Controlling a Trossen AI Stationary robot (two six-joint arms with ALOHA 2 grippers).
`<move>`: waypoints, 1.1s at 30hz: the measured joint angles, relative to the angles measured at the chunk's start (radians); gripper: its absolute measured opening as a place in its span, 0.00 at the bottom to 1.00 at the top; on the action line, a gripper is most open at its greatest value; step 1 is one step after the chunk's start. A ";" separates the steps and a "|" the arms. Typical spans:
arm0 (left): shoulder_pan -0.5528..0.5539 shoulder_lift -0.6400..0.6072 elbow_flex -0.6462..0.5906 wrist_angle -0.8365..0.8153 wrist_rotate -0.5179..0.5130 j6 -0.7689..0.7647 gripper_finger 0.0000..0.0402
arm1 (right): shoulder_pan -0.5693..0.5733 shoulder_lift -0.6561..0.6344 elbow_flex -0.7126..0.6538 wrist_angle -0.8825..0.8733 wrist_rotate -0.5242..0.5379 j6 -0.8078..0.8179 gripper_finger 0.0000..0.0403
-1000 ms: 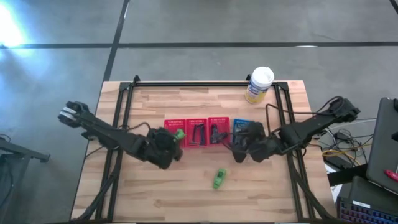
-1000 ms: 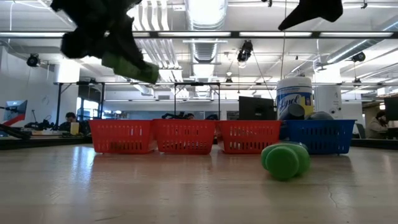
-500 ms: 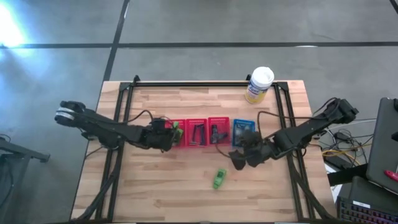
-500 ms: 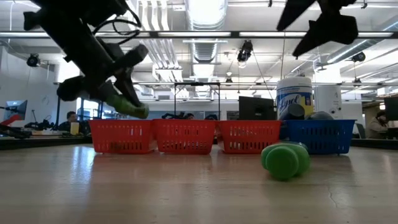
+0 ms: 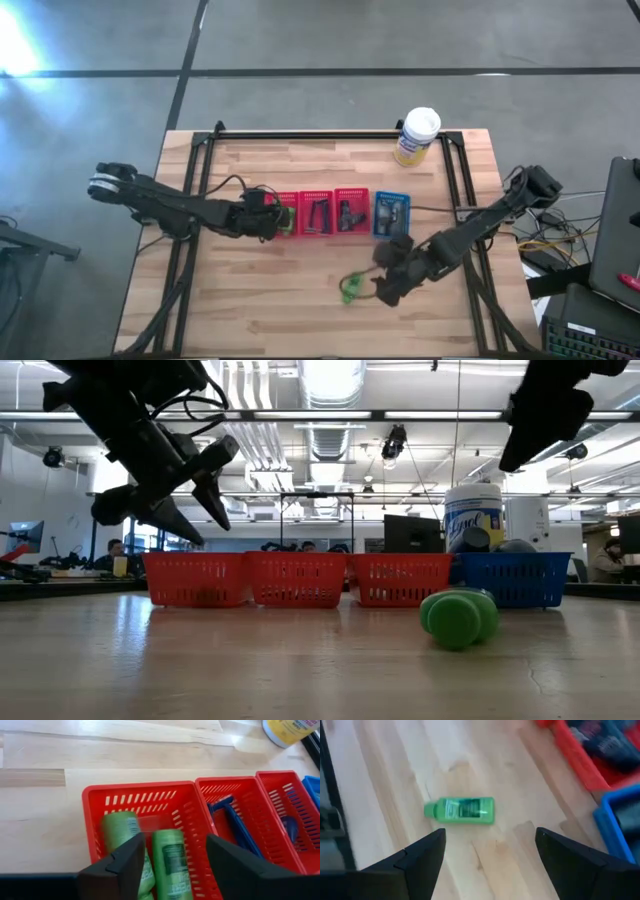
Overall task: Pick & Place Travel size toiletries
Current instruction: Put the green shampoo into the left red bin
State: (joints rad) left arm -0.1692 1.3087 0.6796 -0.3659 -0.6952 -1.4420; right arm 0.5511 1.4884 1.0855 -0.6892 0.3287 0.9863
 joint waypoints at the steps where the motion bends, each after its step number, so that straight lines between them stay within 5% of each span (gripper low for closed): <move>1: 0.000 0.000 0.001 0.001 0.000 0.001 0.54 | 0.006 0.018 0.011 -0.001 -0.002 -0.044 0.77; 6: -0.004 -0.018 0.001 0.020 0.035 0.018 0.58 | 0.019 0.134 0.097 -0.003 -0.065 -0.288 0.81; 16: -0.086 -0.092 0.002 0.216 0.185 0.306 0.57 | 0.014 0.345 0.281 -0.018 -0.122 -0.944 0.83; 33: -0.291 -0.098 0.001 0.228 0.012 0.156 0.57 | -0.133 0.423 0.228 0.007 -0.292 -1.231 0.76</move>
State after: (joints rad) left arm -0.4605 1.2102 0.6811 -0.1383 -0.6830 -1.2857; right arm 0.4183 1.9114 1.3138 -0.6821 0.0366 -0.2448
